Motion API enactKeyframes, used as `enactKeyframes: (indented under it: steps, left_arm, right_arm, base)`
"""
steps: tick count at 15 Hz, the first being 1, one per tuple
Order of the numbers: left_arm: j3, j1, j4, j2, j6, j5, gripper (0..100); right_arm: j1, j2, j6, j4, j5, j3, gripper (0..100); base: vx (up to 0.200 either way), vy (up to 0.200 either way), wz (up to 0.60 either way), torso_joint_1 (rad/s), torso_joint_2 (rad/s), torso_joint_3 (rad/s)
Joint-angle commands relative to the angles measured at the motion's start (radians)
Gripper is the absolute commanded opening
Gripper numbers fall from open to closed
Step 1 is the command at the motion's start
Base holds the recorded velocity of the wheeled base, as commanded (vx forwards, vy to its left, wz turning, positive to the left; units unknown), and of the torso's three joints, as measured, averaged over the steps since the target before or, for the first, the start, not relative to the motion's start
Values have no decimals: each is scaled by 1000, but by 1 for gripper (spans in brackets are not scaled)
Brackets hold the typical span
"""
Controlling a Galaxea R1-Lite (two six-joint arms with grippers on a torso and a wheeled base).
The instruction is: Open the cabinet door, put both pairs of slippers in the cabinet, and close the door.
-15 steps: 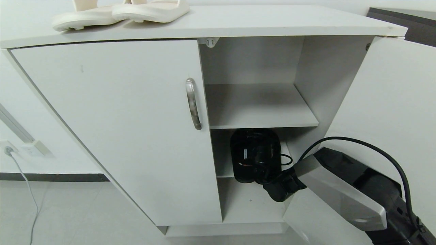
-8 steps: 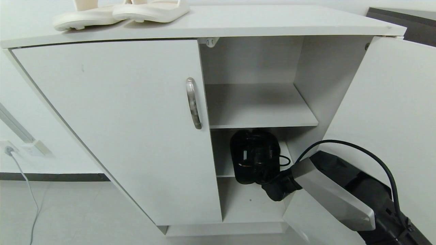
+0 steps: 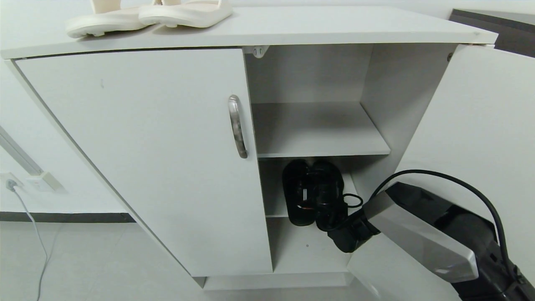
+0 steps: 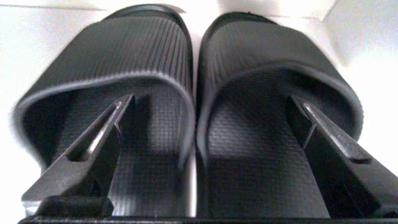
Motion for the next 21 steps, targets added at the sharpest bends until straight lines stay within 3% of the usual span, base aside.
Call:
enactKeyframes:
  steps: [1, 6, 10, 14, 21]
  left_arm:
    - [0, 0, -1, 1, 1, 0, 0]
    - [0, 2, 1, 1, 1, 0, 0]
    - [0, 2, 1, 1, 0, 0, 0]
    - [0, 2, 1, 1, -2, 0, 0]
    - [0, 0, 1, 1, -2, 0, 0]
  right_arm:
    - [20, -93, -2, -47, -1, 128, 100]
    - [111, -365, -2, -255, -9, 635, 100]
    - [158, -511, -3, -342, -7, 883, 100]
    - [204, -508, -3, -342, -9, 905, 100]
    - [230, -506, -2, -354, -10, 921, 100]
  base:
    - [0, 0, 0, 0, 0, 0]
    - [0, 0, 0, 0, 0, 0]
    - [0, 0, 0, 0, 0, 0]
    - [0, 0, 0, 0, 0, 0]
    - [-200, 0, 0, 1, 4, 0]
